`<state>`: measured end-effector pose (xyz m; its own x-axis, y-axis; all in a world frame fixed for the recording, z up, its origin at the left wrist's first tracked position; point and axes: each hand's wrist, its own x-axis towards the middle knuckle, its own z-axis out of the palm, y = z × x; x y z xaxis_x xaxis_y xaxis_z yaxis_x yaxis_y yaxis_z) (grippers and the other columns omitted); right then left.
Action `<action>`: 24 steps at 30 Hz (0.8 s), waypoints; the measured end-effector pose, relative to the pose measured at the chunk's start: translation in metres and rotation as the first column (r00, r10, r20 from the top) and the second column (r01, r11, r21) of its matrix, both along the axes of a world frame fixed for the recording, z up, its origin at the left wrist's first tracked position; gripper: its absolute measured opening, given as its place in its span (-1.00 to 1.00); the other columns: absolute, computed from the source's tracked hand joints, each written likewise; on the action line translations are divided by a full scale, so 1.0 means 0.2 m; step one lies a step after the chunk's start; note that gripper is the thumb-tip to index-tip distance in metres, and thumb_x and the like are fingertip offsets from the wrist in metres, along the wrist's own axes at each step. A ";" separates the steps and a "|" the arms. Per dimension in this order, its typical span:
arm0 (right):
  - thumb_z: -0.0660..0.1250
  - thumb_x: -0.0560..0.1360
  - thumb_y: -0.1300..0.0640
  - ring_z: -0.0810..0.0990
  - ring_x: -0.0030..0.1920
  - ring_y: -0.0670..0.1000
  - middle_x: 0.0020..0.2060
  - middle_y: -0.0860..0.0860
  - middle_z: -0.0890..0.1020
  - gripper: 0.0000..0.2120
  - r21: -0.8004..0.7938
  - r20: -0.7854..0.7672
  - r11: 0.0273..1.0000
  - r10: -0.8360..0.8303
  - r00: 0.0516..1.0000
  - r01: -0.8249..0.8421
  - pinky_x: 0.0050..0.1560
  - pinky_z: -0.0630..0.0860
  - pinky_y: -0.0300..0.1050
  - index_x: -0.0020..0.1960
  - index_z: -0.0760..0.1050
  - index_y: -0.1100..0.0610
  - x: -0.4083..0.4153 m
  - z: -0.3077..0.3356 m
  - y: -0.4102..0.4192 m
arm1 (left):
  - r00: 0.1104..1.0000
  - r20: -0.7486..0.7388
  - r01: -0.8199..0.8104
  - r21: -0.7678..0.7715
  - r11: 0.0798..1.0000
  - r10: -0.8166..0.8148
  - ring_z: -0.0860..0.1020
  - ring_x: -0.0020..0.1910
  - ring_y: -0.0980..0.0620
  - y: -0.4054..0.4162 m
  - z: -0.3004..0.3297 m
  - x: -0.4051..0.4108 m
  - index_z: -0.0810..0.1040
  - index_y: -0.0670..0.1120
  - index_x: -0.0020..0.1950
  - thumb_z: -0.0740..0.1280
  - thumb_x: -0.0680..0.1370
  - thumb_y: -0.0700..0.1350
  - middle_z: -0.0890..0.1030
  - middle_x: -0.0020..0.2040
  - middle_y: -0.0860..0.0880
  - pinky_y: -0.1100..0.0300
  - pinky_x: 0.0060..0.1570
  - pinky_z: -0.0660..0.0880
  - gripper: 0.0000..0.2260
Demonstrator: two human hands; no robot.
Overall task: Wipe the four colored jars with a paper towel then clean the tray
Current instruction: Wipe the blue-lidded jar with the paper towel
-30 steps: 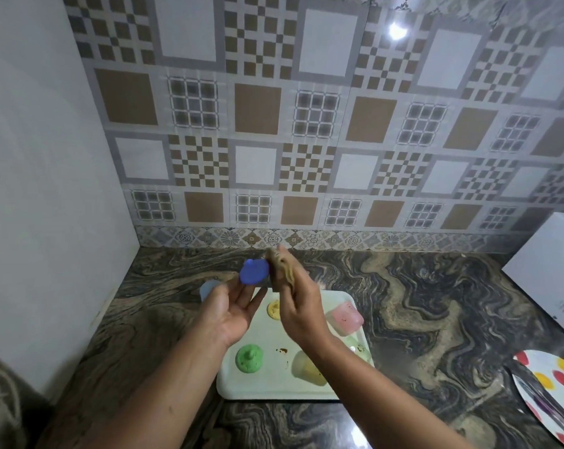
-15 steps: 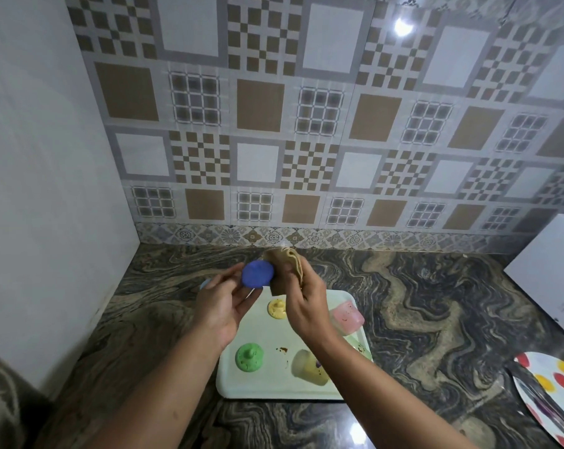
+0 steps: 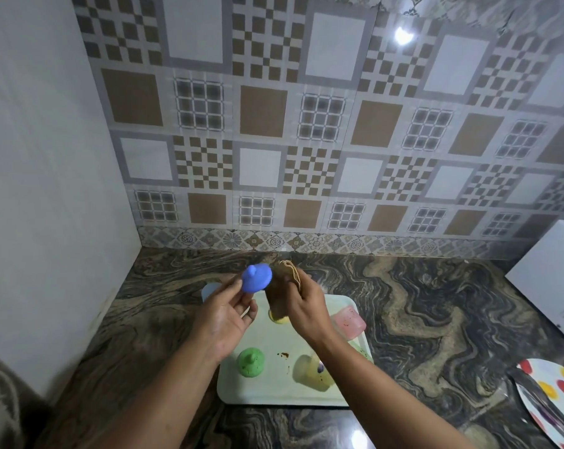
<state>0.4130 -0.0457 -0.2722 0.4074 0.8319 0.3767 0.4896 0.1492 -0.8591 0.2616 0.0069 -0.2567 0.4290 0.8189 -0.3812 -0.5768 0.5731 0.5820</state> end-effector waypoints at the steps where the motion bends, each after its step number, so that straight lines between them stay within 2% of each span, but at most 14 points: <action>1: 0.17 0.69 0.21 0.57 -0.24 -0.04 -0.24 0.03 0.66 -0.71 -0.009 -0.048 1.000 0.010 0.999 -0.010 -0.18 0.57 -0.08 0.09 0.59 -0.09 0.01 0.01 0.00 | 1.000 0.014 -0.003 -0.022 1.000 0.003 0.55 -0.18 0.05 0.00 -0.01 -0.01 0.60 -0.07 -0.09 0.30 0.61 -0.23 0.70 -0.16 -0.06 0.16 -0.13 0.46 -0.86; 3: 0.21 0.68 0.20 0.66 0.03 -0.08 0.03 0.03 0.72 -0.73 0.115 0.073 0.993 0.027 0.997 -0.035 0.10 0.63 0.03 0.29 0.59 0.03 0.01 0.02 -0.02 | 1.000 -0.008 0.014 -0.029 0.999 -0.014 0.54 -0.21 0.04 0.01 -0.01 -0.02 0.61 -0.09 -0.10 0.29 0.62 -0.23 0.70 -0.19 -0.08 0.17 -0.13 0.47 -0.85; 5: 0.23 0.65 0.34 0.54 0.44 0.01 0.38 0.12 0.60 -0.64 0.209 0.297 0.961 0.116 0.948 -0.183 0.45 0.48 -0.01 0.42 0.53 0.22 -0.02 -0.01 -0.03 | 0.998 -0.036 0.049 -0.020 0.999 -0.049 0.58 -0.28 0.05 0.02 0.01 -0.01 0.62 -0.11 -0.07 0.30 0.62 -0.21 0.70 -0.21 -0.09 0.19 -0.17 0.51 -0.87; 6: 0.21 0.64 0.35 0.48 0.51 0.04 0.43 0.15 0.55 -0.63 0.205 0.363 0.952 0.143 0.921 -0.229 0.49 0.43 -0.03 0.43 0.52 0.26 -0.02 -0.02 -0.03 | 0.997 -0.043 0.064 -0.006 0.998 -0.064 0.60 -0.30 0.06 0.03 0.02 -0.01 0.62 -0.13 -0.05 0.29 0.63 -0.21 0.70 -0.20 -0.09 0.20 -0.21 0.53 -0.87; 8: 0.18 0.67 0.30 0.57 0.40 -0.01 0.34 0.12 0.62 -0.68 0.171 0.298 0.966 0.137 0.945 -0.194 0.39 0.50 -0.05 0.35 0.57 0.23 -0.04 -0.01 -0.03 | 0.991 -0.084 0.111 0.056 0.992 -0.106 0.64 -0.31 0.08 0.04 0.03 -0.01 0.63 -0.14 0.02 0.25 0.64 -0.24 0.72 -0.18 -0.09 0.21 -0.25 0.55 -0.84; 9: 0.17 0.69 0.27 0.66 0.18 -0.07 0.17 0.09 0.69 -0.73 0.111 0.146 0.983 0.129 0.981 -0.146 0.21 0.57 -0.06 0.24 0.62 0.20 -0.05 0.02 -0.02 | 0.985 -0.113 0.138 0.086 0.987 -0.128 0.65 -0.30 0.09 0.04 0.04 -0.02 0.63 -0.14 0.06 0.22 0.65 -0.25 0.72 -0.16 -0.08 0.20 -0.24 0.55 -0.82; 11: 0.15 0.72 0.26 0.55 -0.29 -0.09 -0.24 0.11 0.61 -0.72 -0.066 -0.208 0.989 0.118 0.971 -0.134 -0.20 0.51 -0.11 -0.06 0.58 0.16 -0.02 0.07 0.03 | 0.975 -0.155 0.177 0.119 0.977 -0.158 0.65 -0.25 0.07 0.03 0.03 -0.02 0.63 -0.15 0.11 0.20 0.65 -0.27 0.72 -0.10 -0.07 0.17 -0.17 0.53 -0.79; 12: 0.14 0.72 0.26 0.50 -0.35 -0.08 -0.30 0.10 0.58 -0.70 -0.106 -0.308 0.985 0.101 0.946 -0.139 -0.25 0.47 -0.12 -0.10 0.56 0.15 -0.01 0.08 0.04 | 0.971 -0.181 0.181 0.139 0.974 -0.155 0.65 -0.21 0.06 0.03 0.03 -0.03 0.63 -0.13 0.13 0.21 0.65 -0.27 0.72 -0.06 -0.07 0.15 -0.15 0.53 -0.79; 13: 0.16 0.72 0.24 0.55 -0.30 -0.08 -0.26 0.05 0.63 -0.72 -0.080 -0.310 0.990 0.088 0.947 -0.118 -0.21 0.50 -0.11 -0.06 0.59 0.14 -0.02 0.09 0.05 | 0.966 -0.221 0.175 0.171 0.970 -0.136 0.64 -0.17 0.06 0.03 0.03 -0.03 0.63 -0.10 0.13 0.23 0.64 -0.27 0.71 -0.02 -0.06 0.15 -0.15 0.54 -0.79; 15: 0.16 0.70 0.24 0.70 0.03 -0.04 0.02 0.00 0.73 -0.74 0.077 -0.170 0.993 0.100 0.980 -0.088 0.07 0.62 -0.03 0.16 0.63 0.16 -0.04 0.08 0.02 | 0.947 -0.317 0.143 0.247 0.958 -0.060 0.63 -0.12 0.02 0.05 0.03 -0.03 0.60 -0.05 0.13 0.27 0.64 -0.26 0.68 0.02 -0.08 0.14 -0.19 0.57 -0.82; 18: 0.17 0.68 0.33 0.63 0.29 -0.01 0.23 0.03 0.67 -0.71 0.171 0.230 0.964 0.162 0.960 -0.204 0.32 0.53 -0.10 0.26 0.60 0.18 -0.05 0.02 -0.03 | 0.908 -0.411 0.117 0.427 0.897 0.077 0.63 -0.04 -0.04 0.07 0.04 -0.05 0.52 -0.05 0.12 0.28 0.63 -0.30 0.67 0.02 -0.11 0.16 -0.28 0.60 -0.83; 20: 0.17 0.69 0.26 0.67 0.04 -0.09 0.01 -0.08 0.71 -0.70 0.052 0.101 0.985 0.161 0.982 -0.167 0.11 0.57 -0.11 0.09 0.64 -0.01 -0.04 0.03 -0.02 | 0.909 -0.406 0.141 0.509 0.849 0.093 0.65 -0.03 -0.01 0.06 0.04 -0.05 0.50 -0.07 0.13 0.26 0.64 -0.33 0.68 -0.03 -0.10 0.13 -0.25 0.63 -0.82; 22: 0.17 0.63 0.18 0.55 -0.27 -0.03 -0.27 -0.04 0.64 -0.75 -0.176 -0.089 0.970 0.155 0.984 -0.169 -0.16 0.52 -0.03 -0.14 0.55 0.03 0.04 0.01 0.05 | 0.915 -0.395 0.152 0.525 0.837 0.081 0.66 -0.04 0.03 0.04 0.05 -0.05 0.49 -0.09 0.16 0.27 0.64 -0.32 0.69 -0.04 -0.11 0.04 -0.16 0.66 -0.82; 24: 0.19 0.63 0.10 0.52 -0.28 0.02 -0.29 -0.03 0.61 -0.81 -0.264 -0.074 0.949 0.159 0.985 -0.173 -0.16 0.54 0.08 -0.09 0.52 0.09 0.10 0.00 0.09 | 0.886 -0.453 0.183 0.541 0.821 0.101 0.68 -0.03 0.04 0.05 0.03 -0.04 0.50 -0.09 0.18 0.31 0.62 -0.30 0.71 -0.02 -0.14 -0.02 -0.11 0.67 -0.81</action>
